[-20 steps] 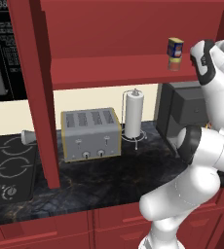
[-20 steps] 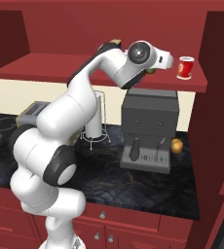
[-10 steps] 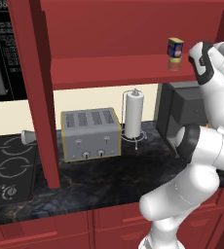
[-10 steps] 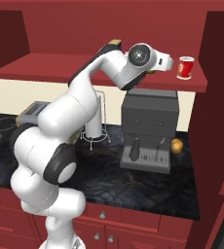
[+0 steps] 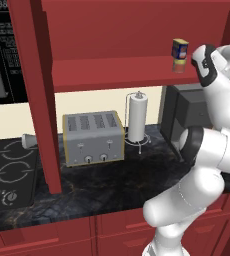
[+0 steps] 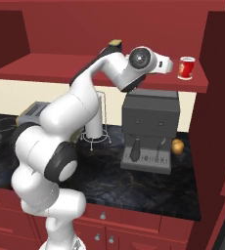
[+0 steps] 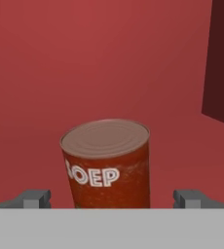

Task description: Stack two cans on top of the other two cans in the cabinet.

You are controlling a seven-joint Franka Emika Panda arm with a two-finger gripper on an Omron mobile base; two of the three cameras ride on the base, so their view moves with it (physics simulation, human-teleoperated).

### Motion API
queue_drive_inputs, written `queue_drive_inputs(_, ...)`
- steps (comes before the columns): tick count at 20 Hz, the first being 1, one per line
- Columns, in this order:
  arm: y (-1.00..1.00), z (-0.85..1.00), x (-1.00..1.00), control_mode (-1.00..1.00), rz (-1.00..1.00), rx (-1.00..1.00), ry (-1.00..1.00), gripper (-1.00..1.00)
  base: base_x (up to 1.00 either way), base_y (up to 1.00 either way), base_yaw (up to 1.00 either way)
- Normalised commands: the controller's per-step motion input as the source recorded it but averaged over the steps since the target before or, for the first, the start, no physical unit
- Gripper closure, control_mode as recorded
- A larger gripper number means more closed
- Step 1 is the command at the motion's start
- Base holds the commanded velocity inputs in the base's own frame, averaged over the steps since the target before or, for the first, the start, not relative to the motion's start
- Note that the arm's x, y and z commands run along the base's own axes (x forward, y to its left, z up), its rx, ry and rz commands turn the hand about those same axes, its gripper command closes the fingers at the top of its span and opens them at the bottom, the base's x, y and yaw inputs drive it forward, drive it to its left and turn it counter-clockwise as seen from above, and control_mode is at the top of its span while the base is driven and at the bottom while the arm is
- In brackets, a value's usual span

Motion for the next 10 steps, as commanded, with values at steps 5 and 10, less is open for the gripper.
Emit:
queue_drive_inputs(5,0.0,0.0,0.17,-1.0,0.0,0.0,0.0,-1.0,0.0,0.0,0.0)
queue_drive_inputs(10,0.0,0.0,0.13,-1.0,0.0,0.0,0.0,-1.0,0.0,0.0,0.0)
